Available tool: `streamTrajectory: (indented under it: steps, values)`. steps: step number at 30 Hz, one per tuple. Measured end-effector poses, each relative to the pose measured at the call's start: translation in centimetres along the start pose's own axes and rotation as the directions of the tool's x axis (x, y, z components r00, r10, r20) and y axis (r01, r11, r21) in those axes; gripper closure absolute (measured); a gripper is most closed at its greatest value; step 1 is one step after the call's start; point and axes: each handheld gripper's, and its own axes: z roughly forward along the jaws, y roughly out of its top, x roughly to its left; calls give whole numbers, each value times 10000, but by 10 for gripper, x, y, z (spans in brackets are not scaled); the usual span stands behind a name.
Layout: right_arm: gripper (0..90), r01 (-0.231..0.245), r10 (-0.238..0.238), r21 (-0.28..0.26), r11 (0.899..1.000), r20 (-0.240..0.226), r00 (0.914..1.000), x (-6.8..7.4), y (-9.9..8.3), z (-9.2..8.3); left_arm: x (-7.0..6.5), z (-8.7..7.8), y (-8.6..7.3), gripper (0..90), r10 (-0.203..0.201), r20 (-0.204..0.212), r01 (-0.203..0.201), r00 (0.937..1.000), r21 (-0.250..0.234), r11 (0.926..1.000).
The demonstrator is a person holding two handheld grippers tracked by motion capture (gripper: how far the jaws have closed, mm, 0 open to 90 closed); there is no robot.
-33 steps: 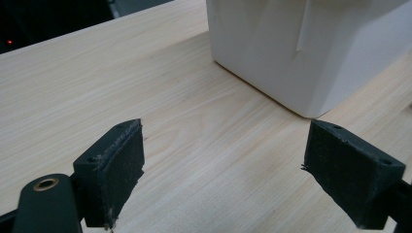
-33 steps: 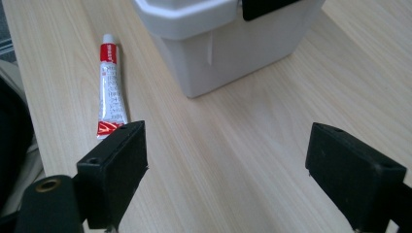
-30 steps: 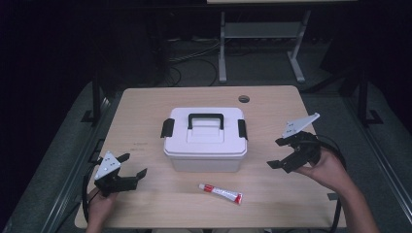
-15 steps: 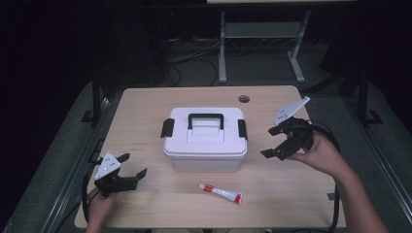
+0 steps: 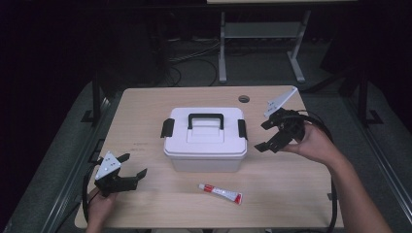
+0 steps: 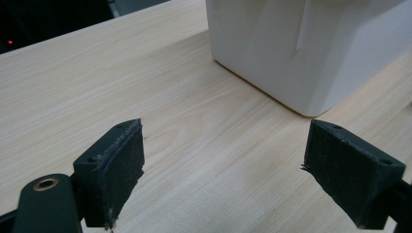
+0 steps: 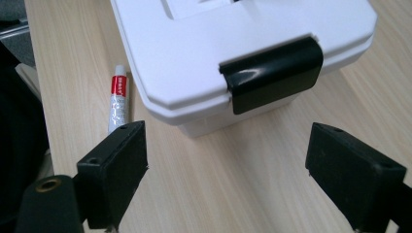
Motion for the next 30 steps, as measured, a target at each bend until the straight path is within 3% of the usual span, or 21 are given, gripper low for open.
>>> streamTrajectory:
  steps: [19, 30]
  values:
    - [145, 706, -695, 330, 9970, -340, 9970, -7, 46, 10, 1, -1, 0, 138, -111, -42, 111, 9999, -50, 9999]
    - [146, 883, -862, 409, 9953, -509, 9950, -12, 67, 18, 1, -1, -1, 138, -86, -48, 86, 10000, -31, 10000]
